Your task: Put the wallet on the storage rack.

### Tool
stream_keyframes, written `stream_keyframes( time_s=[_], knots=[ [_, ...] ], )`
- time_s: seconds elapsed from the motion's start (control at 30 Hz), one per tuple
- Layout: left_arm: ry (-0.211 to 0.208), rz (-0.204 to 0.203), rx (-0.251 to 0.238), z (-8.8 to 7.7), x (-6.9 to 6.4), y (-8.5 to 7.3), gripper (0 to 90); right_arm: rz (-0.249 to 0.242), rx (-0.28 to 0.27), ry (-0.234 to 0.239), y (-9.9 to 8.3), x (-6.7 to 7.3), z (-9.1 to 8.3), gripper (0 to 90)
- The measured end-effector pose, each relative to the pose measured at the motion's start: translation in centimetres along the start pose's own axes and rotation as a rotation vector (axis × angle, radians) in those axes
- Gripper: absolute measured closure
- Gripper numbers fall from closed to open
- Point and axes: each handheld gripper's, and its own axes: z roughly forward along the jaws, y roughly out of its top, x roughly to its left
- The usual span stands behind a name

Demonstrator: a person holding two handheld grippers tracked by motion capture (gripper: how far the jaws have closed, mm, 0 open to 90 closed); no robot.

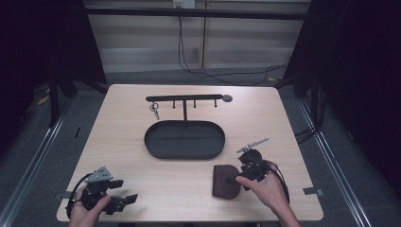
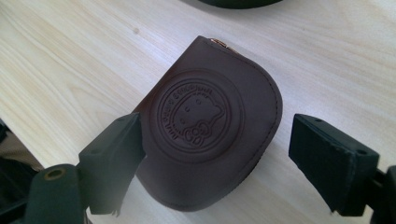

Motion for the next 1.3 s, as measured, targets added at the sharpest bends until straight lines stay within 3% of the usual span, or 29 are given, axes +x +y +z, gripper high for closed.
stream_keyframes(
  time_s=[0.17, 0.4, 0.5, 0.57, 0.83, 1.3],
  knots=[
    [-0.002, -0.003, -0.003, 0.0, 0.0, 0.0, 17.6, -0.032, 0.087, -0.031, 1.6, 0.3, 0.8, 16.8],
    [-0.002, -0.008, -0.007, -0.2, 0.3, 0.0, 17.6, -0.017, 0.154, -0.073, 2.9, 0.3, 1.7, 17.0],
    [-0.005, -0.012, -0.001, -0.3, 0.4, 0.0, 17.6, -0.009, 0.204, -0.058, 3.2, 0.3, 2.3, 14.7],
    [0.000, -0.011, 0.004, -0.3, 0.5, 0.0, 17.6, -0.011, 0.206, -0.044, 3.2, 0.2, 2.6, 14.4],
    [0.007, -0.021, 0.001, -0.5, 0.8, -0.1, 17.6, -0.008, 0.271, -0.060, 3.6, 0.3, 4.0, 13.4],
    [0.008, -0.020, -0.001, -0.5, 0.8, -0.1, 17.6, 0.052, 0.331, 0.020, 4.1, -0.7, 4.5, 19.2]
  ],
)
